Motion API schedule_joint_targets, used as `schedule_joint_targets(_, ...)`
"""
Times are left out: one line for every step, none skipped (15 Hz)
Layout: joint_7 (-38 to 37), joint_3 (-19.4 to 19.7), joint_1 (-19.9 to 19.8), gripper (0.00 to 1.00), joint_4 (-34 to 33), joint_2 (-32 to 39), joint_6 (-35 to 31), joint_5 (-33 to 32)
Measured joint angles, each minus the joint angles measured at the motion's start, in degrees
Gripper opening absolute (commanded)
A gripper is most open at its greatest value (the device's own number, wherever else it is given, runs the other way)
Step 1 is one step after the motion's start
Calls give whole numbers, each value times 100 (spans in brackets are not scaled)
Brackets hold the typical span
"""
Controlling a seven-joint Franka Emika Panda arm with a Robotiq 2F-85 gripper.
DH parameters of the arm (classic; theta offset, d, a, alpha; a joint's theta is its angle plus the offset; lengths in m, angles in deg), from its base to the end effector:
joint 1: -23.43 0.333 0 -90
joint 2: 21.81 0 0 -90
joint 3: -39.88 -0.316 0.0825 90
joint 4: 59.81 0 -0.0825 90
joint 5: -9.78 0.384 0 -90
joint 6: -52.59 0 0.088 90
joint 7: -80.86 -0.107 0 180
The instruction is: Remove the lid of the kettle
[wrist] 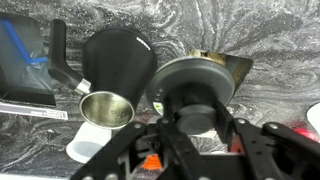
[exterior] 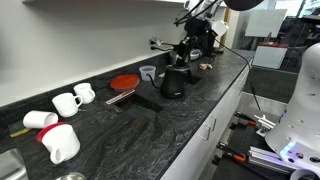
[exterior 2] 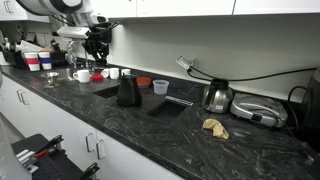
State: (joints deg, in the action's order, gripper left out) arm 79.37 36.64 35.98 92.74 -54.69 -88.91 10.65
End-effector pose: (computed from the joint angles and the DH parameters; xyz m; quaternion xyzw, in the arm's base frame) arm 0.3789 0.1074 0.4578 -0.9751 -0.1158 -0.1884 0.0183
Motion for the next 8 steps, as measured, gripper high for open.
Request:
schedule_joint_targets(0,-8,-4,17,0,3,0,0)
schedule_joint_targets(0,-29,-2,17,9,7,0,0)
schedule_joint_targets(3,-65,10,17,42,14,3,0)
schedule_joint_targets(9,-102,54,17,107,19,11,24)
schedule_joint_targets(22,-132,137,17,204,21,18,86)
schedule_joint_targets(43,-149,238,17,313,22,21,185)
schedule_joint_targets(78,-162,341,17,420,22,22,295)
schedule_joint_targets(118,-164,440,17,513,23,23,414)
